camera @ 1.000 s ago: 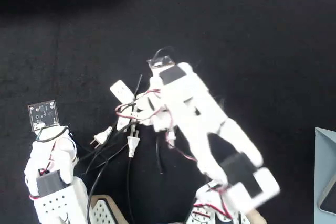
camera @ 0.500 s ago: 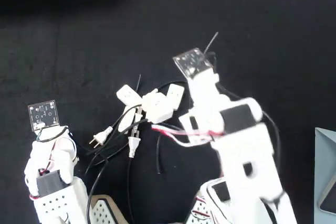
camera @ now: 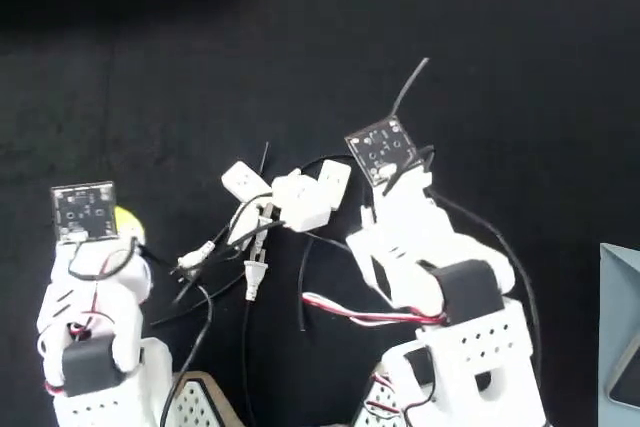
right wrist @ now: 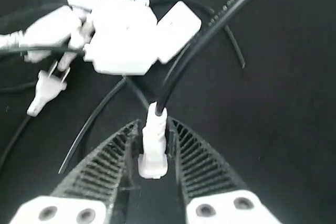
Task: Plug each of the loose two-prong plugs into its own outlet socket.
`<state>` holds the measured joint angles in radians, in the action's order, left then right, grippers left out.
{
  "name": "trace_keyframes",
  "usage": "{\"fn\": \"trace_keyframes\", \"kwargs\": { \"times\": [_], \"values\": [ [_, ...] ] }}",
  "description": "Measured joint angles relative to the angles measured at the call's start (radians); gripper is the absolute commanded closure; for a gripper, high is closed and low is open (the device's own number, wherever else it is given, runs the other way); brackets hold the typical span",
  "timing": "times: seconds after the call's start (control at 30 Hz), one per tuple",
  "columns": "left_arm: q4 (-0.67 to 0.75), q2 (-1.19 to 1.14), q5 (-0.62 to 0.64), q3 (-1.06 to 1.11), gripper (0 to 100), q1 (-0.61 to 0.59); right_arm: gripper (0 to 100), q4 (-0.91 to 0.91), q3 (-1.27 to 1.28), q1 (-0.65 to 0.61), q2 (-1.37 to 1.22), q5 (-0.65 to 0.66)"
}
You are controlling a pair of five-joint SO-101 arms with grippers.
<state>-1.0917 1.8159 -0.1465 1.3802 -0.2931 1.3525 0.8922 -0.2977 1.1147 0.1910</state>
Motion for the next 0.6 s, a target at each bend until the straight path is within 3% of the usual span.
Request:
{"fn": "trace_keyframes", "kwargs": {
  "times": [0.1, 0.23, 0.43, 0.6],
  "values": [
    [0.000, 0.002, 0.000, -0.072, 97, 0.078, 98.7, -0.068, 0.068, 0.000, 0.031, 0.003],
    [0.000, 0.005, 0.000, -0.190, 96, 0.092, 98.7, -0.091, 0.121, 0.000, 0.074, 0.003],
    [0.000, 0.005, 0.000, -0.342, 82, 0.002, 98.7, -0.092, 0.127, 0.000, 0.175, 0.003],
    [0.000, 0.005, 0.091, -0.413, 81, -0.100, 98.6, -0.092, 0.127, 0.000, 0.233, 0.003]
  ]
}}
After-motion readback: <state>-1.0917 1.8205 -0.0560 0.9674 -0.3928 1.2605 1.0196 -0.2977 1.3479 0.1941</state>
